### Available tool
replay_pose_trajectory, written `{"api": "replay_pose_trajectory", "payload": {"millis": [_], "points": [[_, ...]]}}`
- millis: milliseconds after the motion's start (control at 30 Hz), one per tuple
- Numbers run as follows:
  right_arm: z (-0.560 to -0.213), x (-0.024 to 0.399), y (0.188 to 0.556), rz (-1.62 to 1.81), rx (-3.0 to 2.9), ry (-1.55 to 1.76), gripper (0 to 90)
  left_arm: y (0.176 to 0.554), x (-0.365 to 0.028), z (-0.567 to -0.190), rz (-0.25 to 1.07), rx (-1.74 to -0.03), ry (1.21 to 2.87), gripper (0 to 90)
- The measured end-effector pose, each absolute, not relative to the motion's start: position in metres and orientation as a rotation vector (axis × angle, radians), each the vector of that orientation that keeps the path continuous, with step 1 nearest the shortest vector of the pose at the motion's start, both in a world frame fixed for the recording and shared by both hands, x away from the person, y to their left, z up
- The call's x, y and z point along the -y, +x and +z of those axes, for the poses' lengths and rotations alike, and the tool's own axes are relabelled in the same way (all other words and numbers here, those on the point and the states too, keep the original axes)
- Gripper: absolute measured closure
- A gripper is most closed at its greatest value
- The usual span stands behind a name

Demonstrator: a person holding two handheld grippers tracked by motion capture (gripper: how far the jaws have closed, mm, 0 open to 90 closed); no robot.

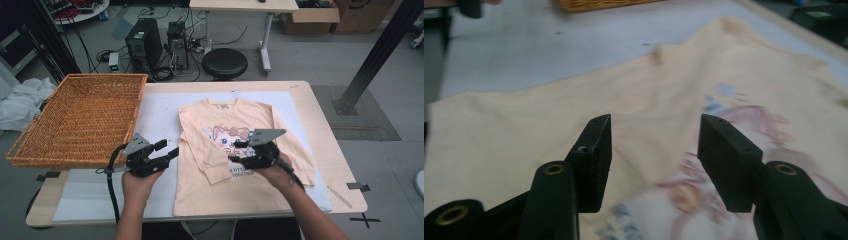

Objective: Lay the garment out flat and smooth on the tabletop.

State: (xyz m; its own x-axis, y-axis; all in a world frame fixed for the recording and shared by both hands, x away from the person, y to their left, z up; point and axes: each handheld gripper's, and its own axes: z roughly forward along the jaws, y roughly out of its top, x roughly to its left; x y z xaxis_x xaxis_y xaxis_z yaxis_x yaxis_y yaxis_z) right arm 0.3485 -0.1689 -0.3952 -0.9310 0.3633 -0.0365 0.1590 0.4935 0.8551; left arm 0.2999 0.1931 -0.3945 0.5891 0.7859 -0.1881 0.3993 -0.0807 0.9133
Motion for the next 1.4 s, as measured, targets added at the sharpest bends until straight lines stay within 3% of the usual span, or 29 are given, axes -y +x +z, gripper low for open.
{"api": "replay_pose_trajectory", "payload": {"millis": [367, 467, 533, 633, 767, 900, 1000, 1233, 1400], "points": [[-0.427, 0.099, 0.336, 1.308, -2.672, 0.268, 57.4, 0.289, -0.214, -0.399, 0.451, -1.014, 1.662, 41.3], [-0.441, 0.087, 0.342, 1.194, -2.723, 0.288, 69.0, 0.288, -0.215, -0.400, 0.449, -1.019, 1.661, 41.3], [-0.444, 0.088, 0.344, 1.214, -2.696, 0.310, 84.3, 0.287, -0.216, -0.401, 0.452, -1.021, 1.666, 41.3], [-0.431, 0.101, 0.353, 1.327, -2.668, 0.396, 86.1, 0.288, -0.217, -0.402, 0.451, -1.025, 1.674, 41.4], [-0.403, 0.161, 0.378, 1.521, -2.447, 0.674, 85.4, 0.289, -0.217, -0.400, 0.449, -1.021, 1.668, 41.5], [-0.406, 0.229, 0.402, 1.429, -2.300, 1.016, 54.4, 0.290, -0.215, -0.399, 0.446, -1.012, 1.665, 41.4], [-0.401, 0.247, 0.396, 1.402, -2.254, 1.005, 55.2, 0.293, -0.211, -0.401, 0.438, -1.011, 1.664, 41.4], [-0.396, 0.237, 0.380, 1.331, -2.324, 0.843, 55.2, 0.305, -0.190, -0.399, 0.417, -0.986, 1.689, 41.2], [-0.391, 0.252, 0.372, 1.358, -2.283, 0.843, 54.7, 0.326, -0.167, -0.391, 0.405, -0.958, 1.715, 40.1]]}}
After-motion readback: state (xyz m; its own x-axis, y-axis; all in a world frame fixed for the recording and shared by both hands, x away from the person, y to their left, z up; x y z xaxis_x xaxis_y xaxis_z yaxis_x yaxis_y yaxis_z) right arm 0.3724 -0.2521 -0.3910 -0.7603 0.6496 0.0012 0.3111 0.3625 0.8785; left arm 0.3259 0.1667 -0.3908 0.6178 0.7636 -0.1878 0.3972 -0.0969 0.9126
